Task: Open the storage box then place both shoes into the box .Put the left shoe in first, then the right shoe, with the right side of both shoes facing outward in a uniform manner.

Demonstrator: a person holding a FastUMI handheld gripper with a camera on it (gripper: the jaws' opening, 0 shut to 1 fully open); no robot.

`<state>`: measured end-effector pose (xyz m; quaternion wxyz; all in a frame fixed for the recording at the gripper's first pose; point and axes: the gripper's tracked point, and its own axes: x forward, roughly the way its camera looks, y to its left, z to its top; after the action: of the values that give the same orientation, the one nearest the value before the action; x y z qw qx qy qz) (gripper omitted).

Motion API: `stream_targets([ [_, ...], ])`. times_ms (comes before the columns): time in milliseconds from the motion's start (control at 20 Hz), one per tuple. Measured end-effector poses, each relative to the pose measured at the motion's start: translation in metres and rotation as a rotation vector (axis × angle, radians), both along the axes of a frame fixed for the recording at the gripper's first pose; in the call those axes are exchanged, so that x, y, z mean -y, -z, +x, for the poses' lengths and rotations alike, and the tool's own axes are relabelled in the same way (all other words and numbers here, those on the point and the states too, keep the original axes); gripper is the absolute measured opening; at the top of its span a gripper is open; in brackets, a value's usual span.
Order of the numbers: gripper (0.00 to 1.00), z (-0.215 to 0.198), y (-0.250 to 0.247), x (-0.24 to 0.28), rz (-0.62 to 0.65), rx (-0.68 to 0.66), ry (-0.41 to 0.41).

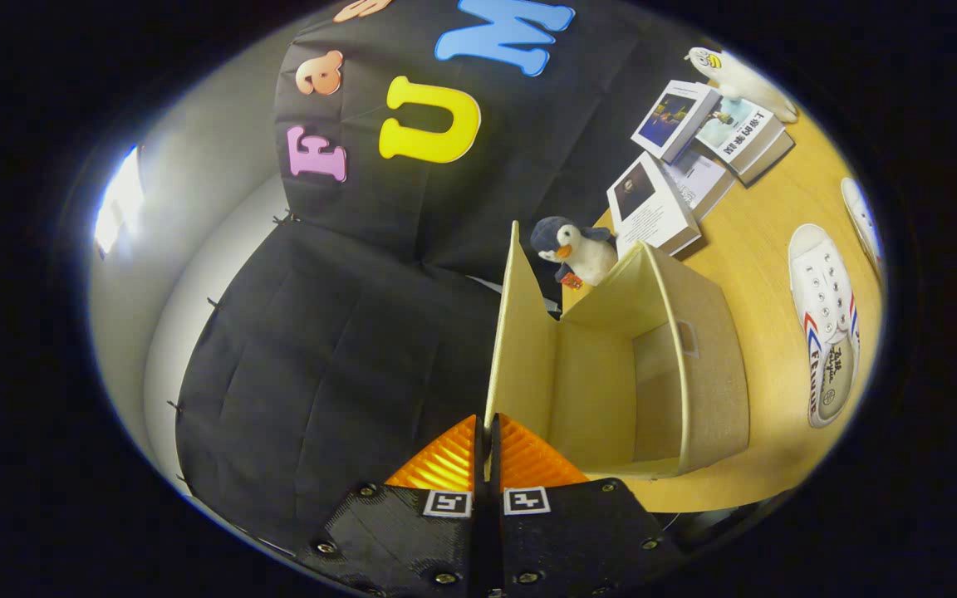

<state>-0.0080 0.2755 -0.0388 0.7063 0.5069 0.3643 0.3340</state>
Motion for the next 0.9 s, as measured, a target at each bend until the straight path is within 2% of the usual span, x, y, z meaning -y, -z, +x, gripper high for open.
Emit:
stream_targets([
  [450,0.0,0.003,-0.029,-0.048,-0.012,0.051,-0.066],
  [900,0.0,0.002,-0.048,-0.125,-0.09,0.149,-0.107],
])
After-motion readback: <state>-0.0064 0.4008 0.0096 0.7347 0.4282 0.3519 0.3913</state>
